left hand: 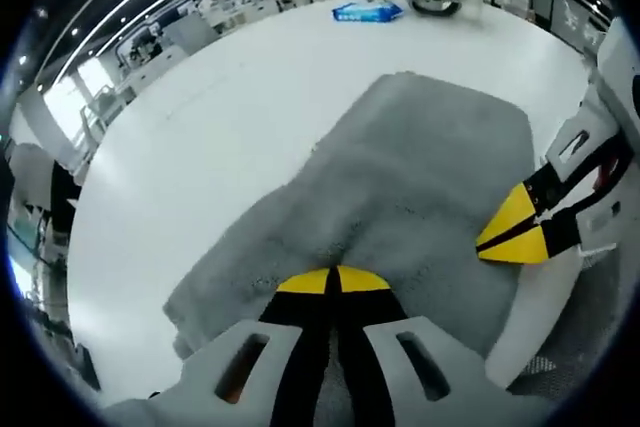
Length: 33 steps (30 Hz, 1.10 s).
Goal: Open the folded towel by lifting each exposed corner and separating the folded layers until the towel lies flat within the target outline without major curled edges
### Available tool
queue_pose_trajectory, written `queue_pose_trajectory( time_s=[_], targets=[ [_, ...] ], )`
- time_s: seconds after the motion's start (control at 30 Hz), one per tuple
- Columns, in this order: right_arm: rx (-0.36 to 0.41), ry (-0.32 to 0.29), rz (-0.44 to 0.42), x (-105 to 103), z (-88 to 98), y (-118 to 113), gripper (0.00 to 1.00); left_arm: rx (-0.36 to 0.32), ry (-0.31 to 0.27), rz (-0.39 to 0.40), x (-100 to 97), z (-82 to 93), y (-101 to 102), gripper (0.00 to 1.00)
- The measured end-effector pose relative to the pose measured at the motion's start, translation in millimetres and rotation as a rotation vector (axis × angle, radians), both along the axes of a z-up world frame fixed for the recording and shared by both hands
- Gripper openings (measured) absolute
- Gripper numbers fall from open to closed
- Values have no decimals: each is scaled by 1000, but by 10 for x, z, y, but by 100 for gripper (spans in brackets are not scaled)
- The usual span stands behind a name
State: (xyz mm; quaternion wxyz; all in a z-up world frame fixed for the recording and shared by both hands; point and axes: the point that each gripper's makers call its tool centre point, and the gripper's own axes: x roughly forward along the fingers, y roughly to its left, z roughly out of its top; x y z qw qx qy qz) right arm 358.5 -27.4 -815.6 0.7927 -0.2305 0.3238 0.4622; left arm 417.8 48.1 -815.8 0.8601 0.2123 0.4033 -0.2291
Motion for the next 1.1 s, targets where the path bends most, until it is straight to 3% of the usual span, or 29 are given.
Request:
queue_pose_trajectory(
  time_s=[0.07, 0.17, 0.33, 0.4, 0.57, 0.63, 0.7, 0.8, 0.87, 0.93, 1.1],
  targets=[
    [-25, -7, -24, 43, -2, -4, 0, 35, 21, -54, -57, -7, 40, 0],
    [-60, -10, -81, 129, -9, -5, 0, 19, 30, -94, -84, -18, 86, 0],
    [-98, 69, -220, 196, -24, 4, 0, -1, 41, -207, -203, -30, 158, 0],
    [-150, 87, -287, 211, -14, 27, 0, -3, 41, -262, -282, -7, 140, 0],
    [-249, 83, -385, 359, -39, 64, 0, -77, 39, -307, -292, -5, 195, 0],
    [-277, 52, -370, 421, -41, 107, 0, -103, 30, -280, -327, -5, 236, 0],
    [-276, 67, -383, 479, -53, 135, 0, -99, 35, -281, -419, 1, 249, 0],
    [-276, 41, -397, 586, -63, 197, 0, -88, -16, -322, -487, 13, 245, 0],
    [-323, -8, -359, 690, -63, 259, 0, -158, 7, -252, -494, 26, 255, 0],
    [-353, -18, -327, 762, -76, 324, 0, -171, 8, -240, -496, 26, 273, 0],
    [-299, 14, -327, 905, -62, 466, 0, -186, -8, -183, -523, 39, 273, 0]
  ],
)
